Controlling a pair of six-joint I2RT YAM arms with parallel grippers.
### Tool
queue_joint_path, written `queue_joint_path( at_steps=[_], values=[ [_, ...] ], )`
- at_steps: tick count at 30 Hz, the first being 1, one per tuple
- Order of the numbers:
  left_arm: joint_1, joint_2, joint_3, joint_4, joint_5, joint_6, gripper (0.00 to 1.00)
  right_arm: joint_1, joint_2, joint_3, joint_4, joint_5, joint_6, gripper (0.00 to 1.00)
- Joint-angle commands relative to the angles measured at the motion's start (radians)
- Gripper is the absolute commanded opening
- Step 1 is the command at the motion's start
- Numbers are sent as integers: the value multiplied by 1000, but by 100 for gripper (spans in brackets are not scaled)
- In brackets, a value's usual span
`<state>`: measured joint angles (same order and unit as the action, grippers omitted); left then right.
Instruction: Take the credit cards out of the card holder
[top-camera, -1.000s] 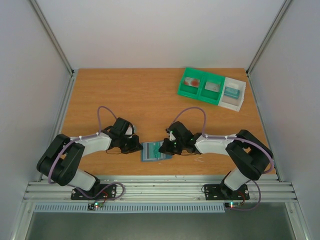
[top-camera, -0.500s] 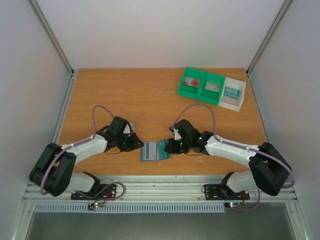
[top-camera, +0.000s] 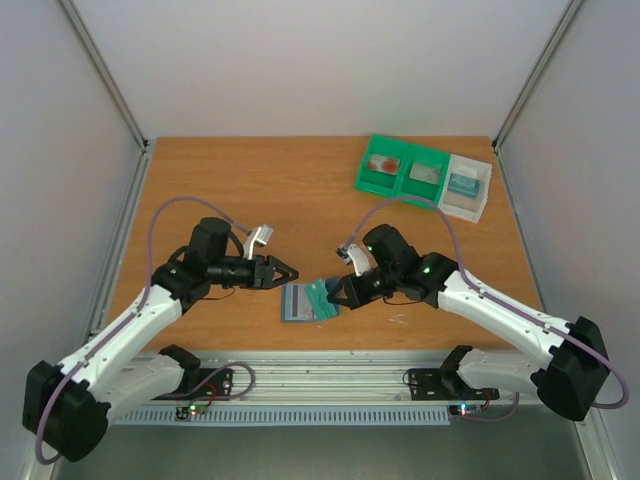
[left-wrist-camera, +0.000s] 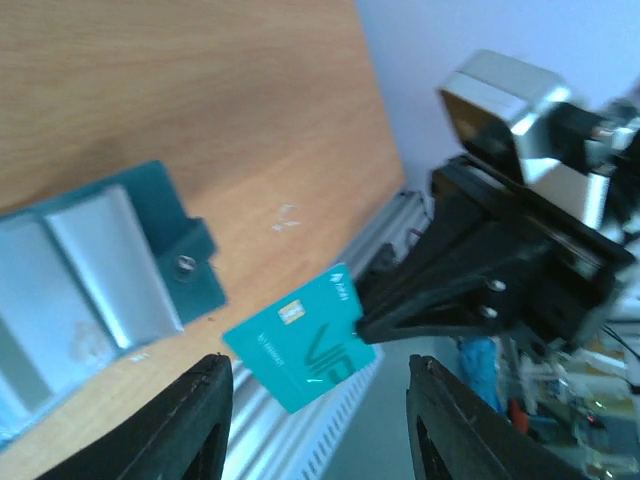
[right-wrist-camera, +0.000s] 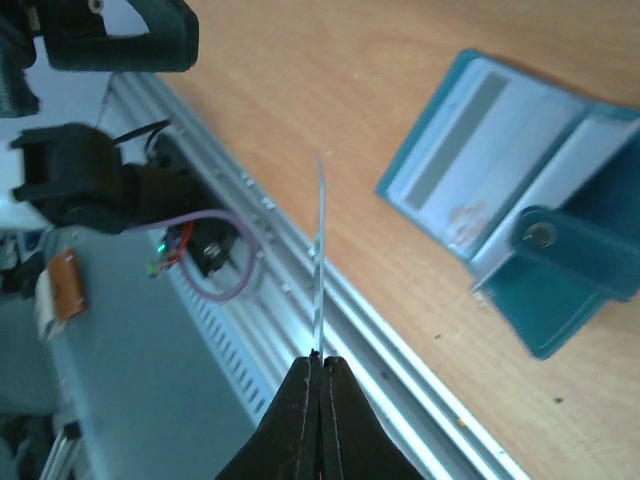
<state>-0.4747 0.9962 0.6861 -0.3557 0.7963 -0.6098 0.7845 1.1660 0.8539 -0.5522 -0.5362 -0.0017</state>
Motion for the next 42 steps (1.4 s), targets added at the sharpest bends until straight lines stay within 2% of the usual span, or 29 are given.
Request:
queue_joint_path(
  at_steps=[1, 7, 12, 17, 22, 26, 28, 32, 37, 38, 42],
  values=[
    [-2, -77, 38, -51, 144, -7, 51, -4, -45, 23, -30, -201, -48, 1],
    [-2, -72, 171, -263, 226, 134, 54, -4, -105, 20, 34, -378, -33, 1],
    [-2, -40, 178, -247, 378, 146, 56, -5, -144, 25, 89, -460, -14, 1],
    [-2, -45, 179, -236, 447, 128, 55, -5, -145, 27, 162, -510, 45, 1],
    [-4, -68, 126, -176, 451, 79, 46, -5, -118, 30, 212, -533, 74, 1],
    [-9, -70, 112, -167, 457, 69, 42, -5, -88, 55, 218, -541, 83, 1],
    [-15, -68, 113, -157, 464, 58, 33, -5, -83, 63, 210, -538, 81, 1],
    [-16, -69, 125, -170, 465, 62, 2, -4, -83, 66, 200, -533, 78, 1],
    [-16, -79, 135, -180, 446, 81, 0, -5, -98, 80, 150, -433, 81, 1],
    [-16, -82, 131, -166, 436, 78, 0, -5, -105, 81, 142, -399, 89, 3],
    [-16, -99, 128, -114, 318, 30, 0, -5, -143, 75, 119, -209, 166, 27]
  ],
)
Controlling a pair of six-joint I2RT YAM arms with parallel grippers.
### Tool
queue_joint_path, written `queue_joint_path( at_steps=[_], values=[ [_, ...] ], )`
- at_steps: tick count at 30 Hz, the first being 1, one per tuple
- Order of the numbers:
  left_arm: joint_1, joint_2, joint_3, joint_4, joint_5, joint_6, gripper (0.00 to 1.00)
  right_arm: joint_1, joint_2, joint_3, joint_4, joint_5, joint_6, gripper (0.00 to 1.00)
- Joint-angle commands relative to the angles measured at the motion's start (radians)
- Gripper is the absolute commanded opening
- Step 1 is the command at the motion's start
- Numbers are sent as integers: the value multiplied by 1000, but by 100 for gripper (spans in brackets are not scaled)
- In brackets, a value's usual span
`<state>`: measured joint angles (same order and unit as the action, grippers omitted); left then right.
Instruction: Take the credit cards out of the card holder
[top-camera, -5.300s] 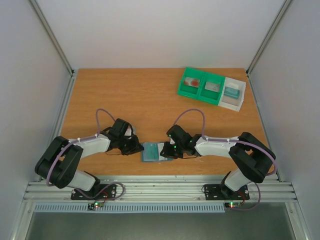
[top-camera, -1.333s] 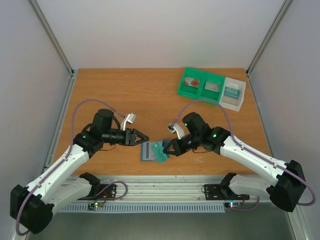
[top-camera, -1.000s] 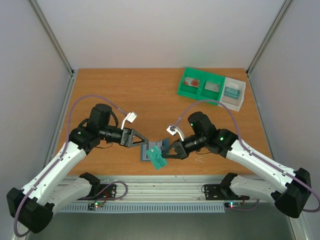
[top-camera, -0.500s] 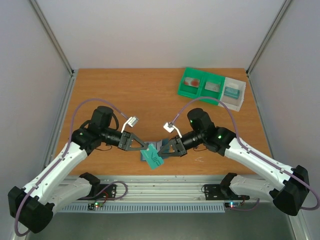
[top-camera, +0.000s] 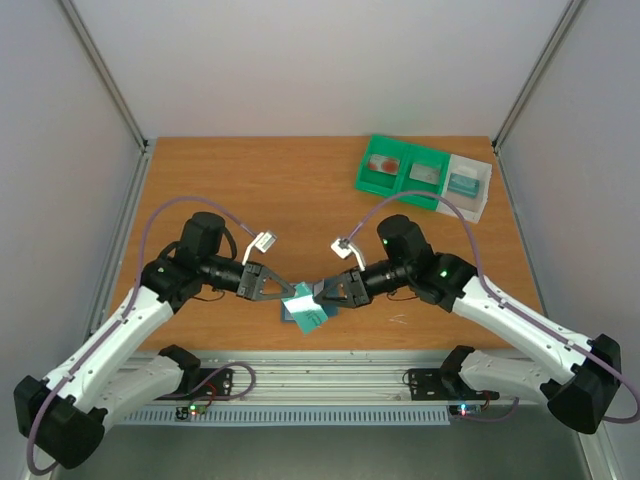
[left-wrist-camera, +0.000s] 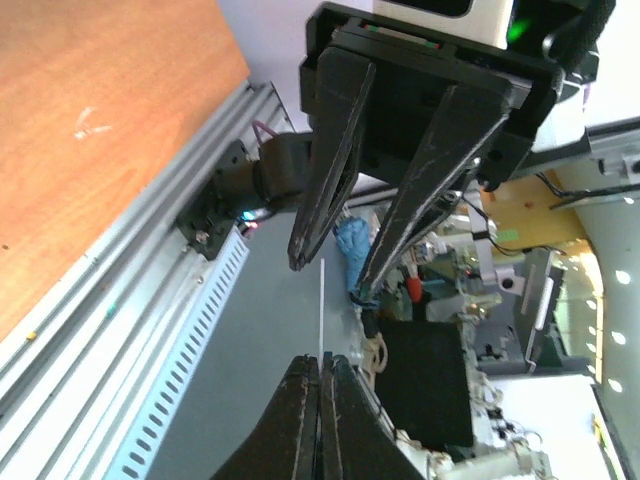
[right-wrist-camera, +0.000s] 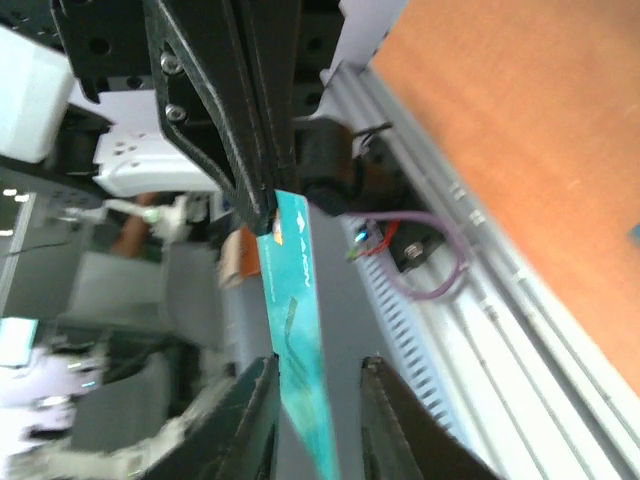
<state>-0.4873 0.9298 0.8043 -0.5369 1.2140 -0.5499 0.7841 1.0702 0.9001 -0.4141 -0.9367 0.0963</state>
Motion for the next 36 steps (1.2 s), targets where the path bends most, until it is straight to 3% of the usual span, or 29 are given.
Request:
queue_joint_path(
  at_steps=[1, 6, 15, 23, 28, 32, 36],
  values=[
    [-4, -36, 11, 75, -135, -33, 0, -5, -59, 27, -31, 240, 90, 31],
    [-4, -45, -21, 202, -298, -137, 0, -5, -109, 12, -38, 418, 210, 45],
    [-4, -94, -53, 360, -540, -283, 0, -4, -156, -39, 84, 532, 345, 71],
    [-4, -113, -186, 704, -654, -522, 0, -4, -122, -110, 324, 483, 477, 66],
    [-4, -127, -196, 724, -710, -551, 0, -3, -83, -128, 404, 471, 515, 58],
    [-4, -151, -213, 738, -752, -570, 1, -4, -50, -131, 474, 474, 558, 46],
    [-4, -156, -256, 847, -753, -647, 1, -4, -28, -134, 523, 494, 583, 39]
  ],
)
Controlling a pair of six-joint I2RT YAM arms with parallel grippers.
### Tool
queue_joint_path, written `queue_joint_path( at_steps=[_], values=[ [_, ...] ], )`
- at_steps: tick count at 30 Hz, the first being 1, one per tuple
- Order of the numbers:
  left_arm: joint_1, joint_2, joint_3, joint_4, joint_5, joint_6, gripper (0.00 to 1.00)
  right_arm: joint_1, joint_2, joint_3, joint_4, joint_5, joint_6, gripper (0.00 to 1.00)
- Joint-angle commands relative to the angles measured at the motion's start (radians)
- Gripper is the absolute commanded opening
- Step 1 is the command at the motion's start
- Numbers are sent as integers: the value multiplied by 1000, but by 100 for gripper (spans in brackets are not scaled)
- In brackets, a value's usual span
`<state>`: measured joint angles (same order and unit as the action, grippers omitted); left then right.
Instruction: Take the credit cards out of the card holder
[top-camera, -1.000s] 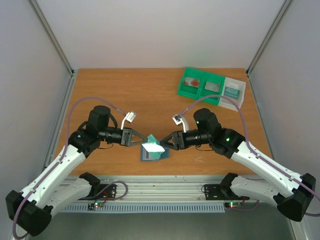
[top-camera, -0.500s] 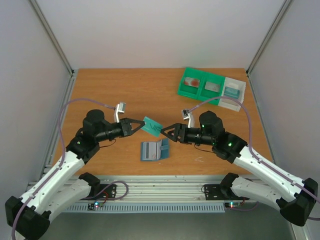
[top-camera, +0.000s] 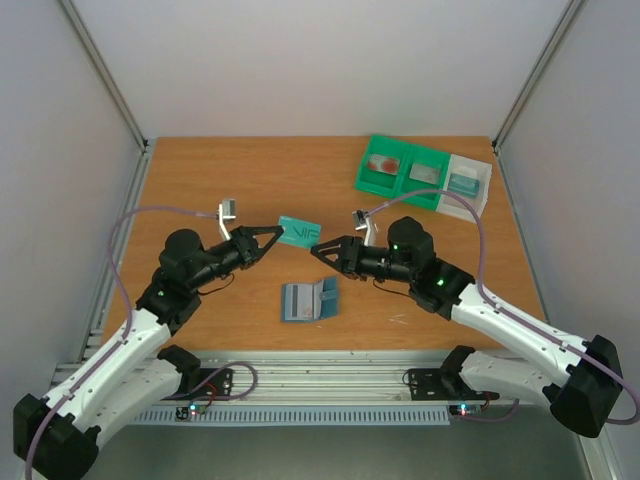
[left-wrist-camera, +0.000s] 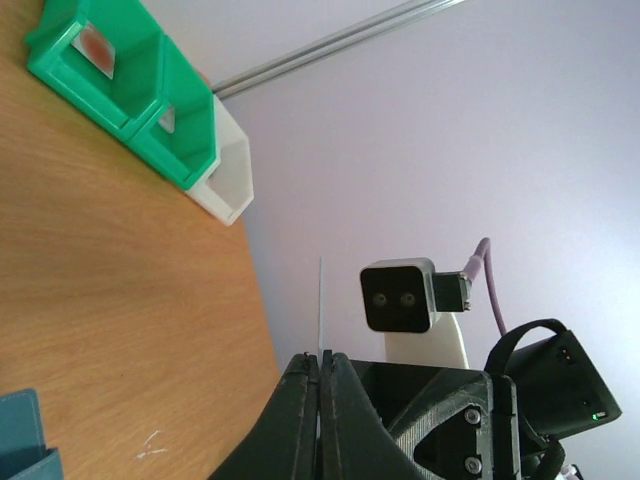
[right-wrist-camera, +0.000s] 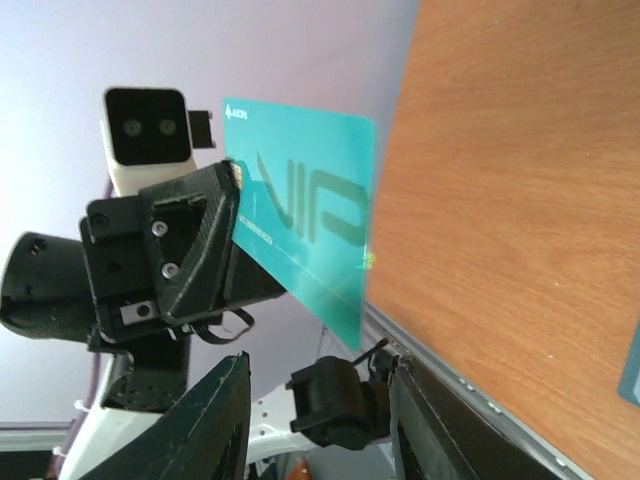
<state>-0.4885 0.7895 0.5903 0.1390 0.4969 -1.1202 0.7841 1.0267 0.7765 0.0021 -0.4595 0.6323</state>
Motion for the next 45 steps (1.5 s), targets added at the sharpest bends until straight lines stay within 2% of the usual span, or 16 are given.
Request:
queue_joint_path(
  at_steps=[1, 9, 15, 23, 33, 37, 42, 44, 45],
  values=[
    [-2, -15, -47, 191, -34, -95, 0, -3, 18, -12, 122, 20, 50, 37],
    [-2, -35, -57, 190, -42, -116, 0, -3, 29, -20, 192, 53, 79, 19],
    [-2, -25, -53, 204, -29, -116, 0, -3, 35, -34, 223, 60, 89, 11],
    [-2, -39, -75, 228, -27, -154, 1, -4, 32, -51, 252, 73, 94, 8],
    [-2, -40, -88, 243, -17, -169, 0, -3, 35, -51, 260, 87, 93, 10],
    [-2, -42, -94, 240, -18, -163, 1, -4, 25, -72, 289, 97, 85, 1],
    [-2, -34, -98, 241, -5, -157, 1, -4, 6, -79, 259, 112, 58, 1],
    [-2, -31, -93, 220, -4, -145, 6, -3, 9, -73, 240, 108, 41, 1],
    [-2, -29, -91, 209, -2, -138, 14, -4, 10, -71, 228, 99, 30, 1]
  ],
)
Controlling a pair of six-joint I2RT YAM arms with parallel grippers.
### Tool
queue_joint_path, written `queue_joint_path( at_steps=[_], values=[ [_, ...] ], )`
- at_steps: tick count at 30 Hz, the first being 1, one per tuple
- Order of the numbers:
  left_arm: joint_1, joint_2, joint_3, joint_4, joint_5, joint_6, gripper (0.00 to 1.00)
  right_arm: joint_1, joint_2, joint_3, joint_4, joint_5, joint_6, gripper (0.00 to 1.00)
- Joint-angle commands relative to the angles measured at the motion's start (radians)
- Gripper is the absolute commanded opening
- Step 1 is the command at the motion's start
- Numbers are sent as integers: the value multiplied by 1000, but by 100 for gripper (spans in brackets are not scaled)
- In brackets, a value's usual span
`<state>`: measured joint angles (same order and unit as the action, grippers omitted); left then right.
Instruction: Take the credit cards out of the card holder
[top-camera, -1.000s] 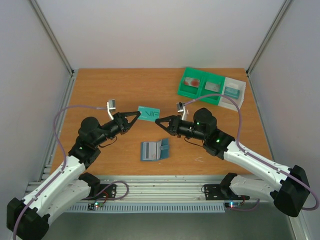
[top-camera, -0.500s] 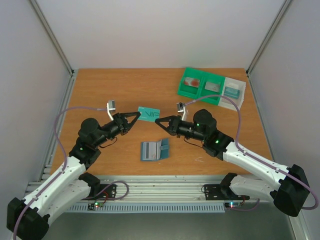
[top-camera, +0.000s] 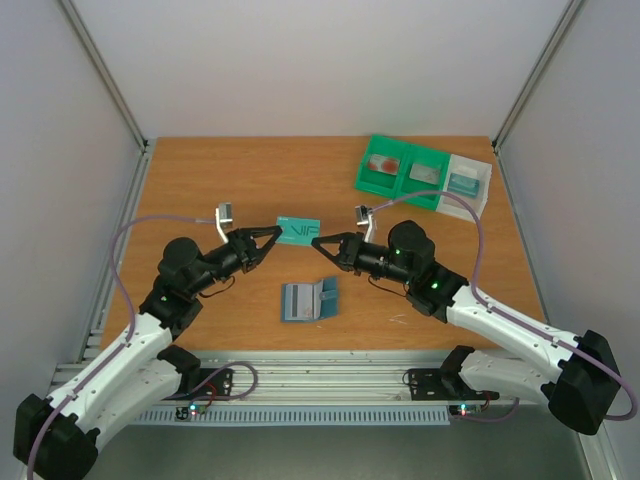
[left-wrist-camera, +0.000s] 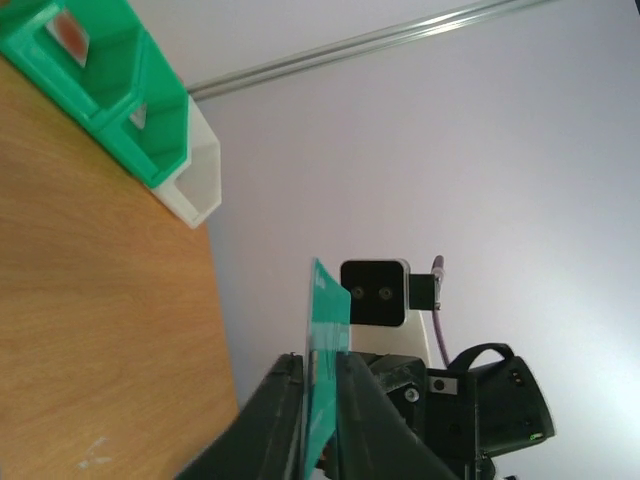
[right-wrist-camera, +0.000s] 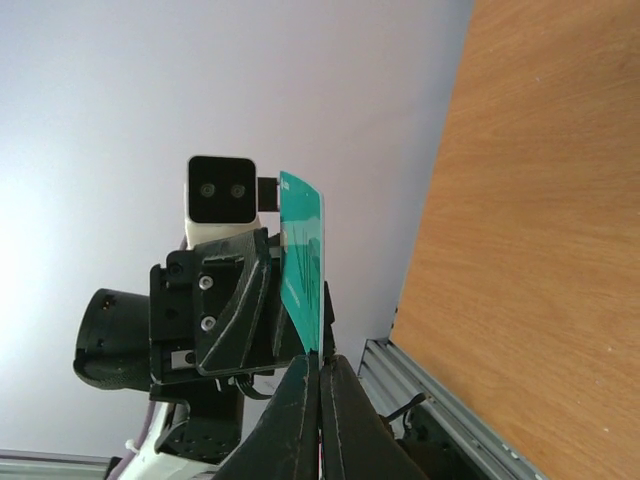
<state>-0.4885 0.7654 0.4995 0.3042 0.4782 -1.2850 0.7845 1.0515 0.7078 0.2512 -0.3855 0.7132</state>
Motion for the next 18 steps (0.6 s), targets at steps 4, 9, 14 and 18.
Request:
queue_joint_path(
  at_steps=[4, 9, 14, 18],
  values=[
    [-2, -8, 40, -79, 28, 102, 45, -6, -31, 1, -100, 51, -101, 1],
    [-2, 18, 150, -374, 16, 298, 65, -30, -73, 36, -292, 140, -225, 1],
    [-2, 58, 223, -575, -11, 437, 97, -82, -80, 119, -489, 194, -350, 1],
    [-2, 67, 220, -617, -6, 497, 99, -156, -48, 198, -614, 215, -436, 1]
  ],
)
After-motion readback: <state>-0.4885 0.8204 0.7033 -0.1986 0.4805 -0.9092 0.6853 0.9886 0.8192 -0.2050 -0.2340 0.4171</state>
